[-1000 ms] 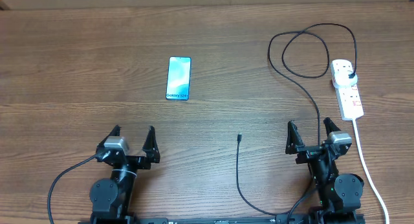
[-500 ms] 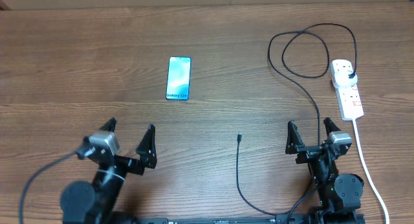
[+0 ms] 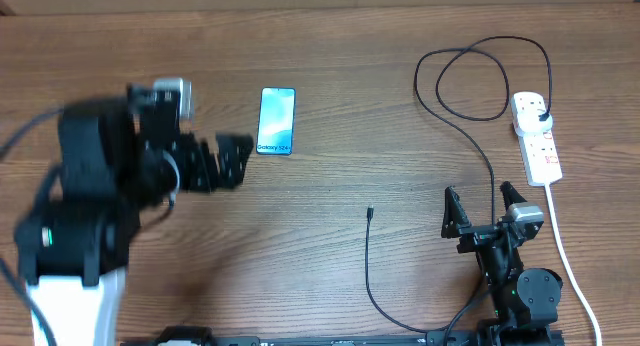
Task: Plug charger to phone and switch on socket
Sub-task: 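Reach the left gripper forward over the phone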
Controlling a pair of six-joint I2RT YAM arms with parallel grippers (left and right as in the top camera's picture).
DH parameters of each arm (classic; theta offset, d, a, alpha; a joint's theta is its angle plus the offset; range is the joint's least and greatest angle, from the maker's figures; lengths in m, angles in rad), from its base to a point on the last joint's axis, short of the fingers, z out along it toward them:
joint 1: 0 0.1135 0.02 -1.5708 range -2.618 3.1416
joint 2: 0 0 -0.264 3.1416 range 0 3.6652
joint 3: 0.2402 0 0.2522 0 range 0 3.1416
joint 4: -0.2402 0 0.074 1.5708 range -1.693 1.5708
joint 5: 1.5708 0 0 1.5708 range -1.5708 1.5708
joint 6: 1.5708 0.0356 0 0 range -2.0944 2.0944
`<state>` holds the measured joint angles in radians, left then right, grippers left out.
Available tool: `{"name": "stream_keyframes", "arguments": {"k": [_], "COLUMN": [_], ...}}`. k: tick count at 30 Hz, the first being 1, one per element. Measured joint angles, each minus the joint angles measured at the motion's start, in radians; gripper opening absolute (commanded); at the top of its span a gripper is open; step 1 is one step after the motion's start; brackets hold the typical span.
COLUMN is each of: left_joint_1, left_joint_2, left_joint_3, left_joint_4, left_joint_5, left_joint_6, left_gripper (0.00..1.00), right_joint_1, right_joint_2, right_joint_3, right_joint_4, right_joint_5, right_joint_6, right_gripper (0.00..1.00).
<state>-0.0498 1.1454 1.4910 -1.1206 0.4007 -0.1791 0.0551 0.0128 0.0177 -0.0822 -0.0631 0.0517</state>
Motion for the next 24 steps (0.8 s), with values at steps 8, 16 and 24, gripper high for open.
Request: {"name": "stream_keyframes", "arguments": {"k": [8,16,24], "left_joint_1": [0.0,-0.005,-0.11], "left_joint_2": [0.237,0.439,0.65], "left_joint_3": [0.122,0.122,0.122], "left_joint_4": [0.058,0.025,0.035], "left_joint_5": [0.066,0.079,0.028], "left_joint_6": [-0.046,-0.137,-0.169], "left_gripper": [0.7,0.04,0.04], "right_joint_1": [0.0,0.0,0.0], "right_joint_2": [0.0,0.0,0.0], "right_joint_3": [0.0,0.0,0.0], "right_joint_4": [0.0,0.0,-0.001], "right_joint_5": [0.0,0.0,0.0], "right_joint_6": [0.0,0.0,0.0], "right_gripper": [1.0,1.0,1.0]}}
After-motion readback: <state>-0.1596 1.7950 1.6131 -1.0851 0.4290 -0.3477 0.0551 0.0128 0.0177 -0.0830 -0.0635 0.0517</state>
